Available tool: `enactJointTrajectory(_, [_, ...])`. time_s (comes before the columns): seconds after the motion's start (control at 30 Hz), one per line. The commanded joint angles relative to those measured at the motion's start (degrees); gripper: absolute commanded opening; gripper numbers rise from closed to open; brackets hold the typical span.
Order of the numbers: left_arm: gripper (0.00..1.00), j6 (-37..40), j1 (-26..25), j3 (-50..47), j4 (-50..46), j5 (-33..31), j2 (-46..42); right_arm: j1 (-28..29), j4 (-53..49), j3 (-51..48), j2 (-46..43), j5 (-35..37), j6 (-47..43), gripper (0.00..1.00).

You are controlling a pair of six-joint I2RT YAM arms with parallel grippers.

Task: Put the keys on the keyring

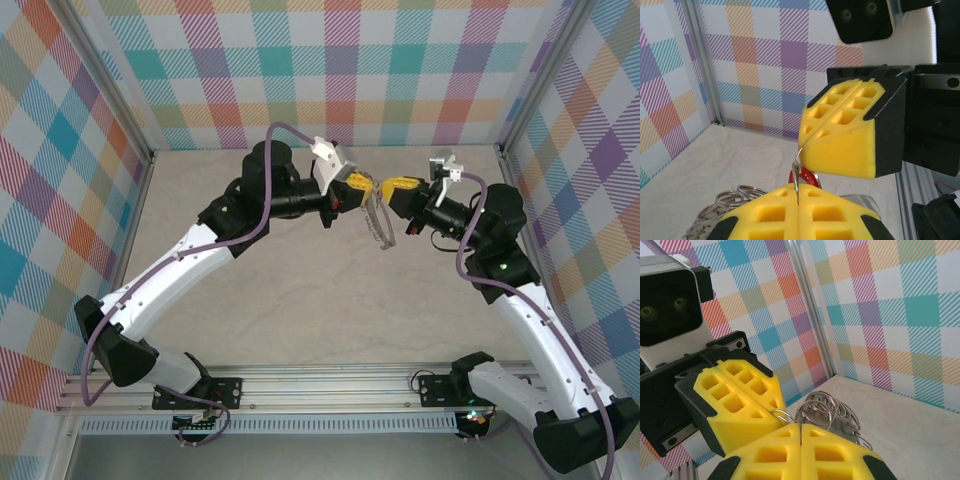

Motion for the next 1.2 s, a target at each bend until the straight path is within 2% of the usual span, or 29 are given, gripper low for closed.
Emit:
enactJointTrajectory(0.0, [0.00,-1.10,-1.23,-0.38,5.88,1.85,-3.57,-0.83,0.01,0.31,0.99,-2.67,0.81,0.00])
enactJointTrajectory(0.5, [0.00,-4.05,-1.22,-4.09,13.29,-1.27,-4.89,-0.99,-2.01,0.32,1.20,-6.18,2.37,0.00])
enactJointTrajectory(0.67, [0.00,-5.45,-1.19,-5.78,16.62,-3.19,-5.51,-2.72,-0.67,-1.01,0.77,-6.88,5.42,0.00])
enactJointTrajectory(0.8, [0.00,-6.33,-1.19,-6.40,18.19,-3.70,-5.70,-4.96,2.91,-2.23,1.11,-9.89,9.77,0.00])
enactJointTrajectory(1.0, [0.00,-7.61,-1.22,-6.82,19.45,-3.73,-5.39,-5.05,1.43,-0.25,3.10,-16.62,9.28,0.01])
enactJointTrajectory(1.07, [0.00,-8.04,-1.20,-6.90,20.01,-3.81,-5.28,-5.05,0.81,0.27,3.65,-18.71,9.26,0.05])
enactJointTrajectory(1.17, [0.00,-8.77,-1.17,-6.96,20.57,-4.33,-5.16,-5.26,-1.58,0.84,3.66,-20.45,8.24,0.24])
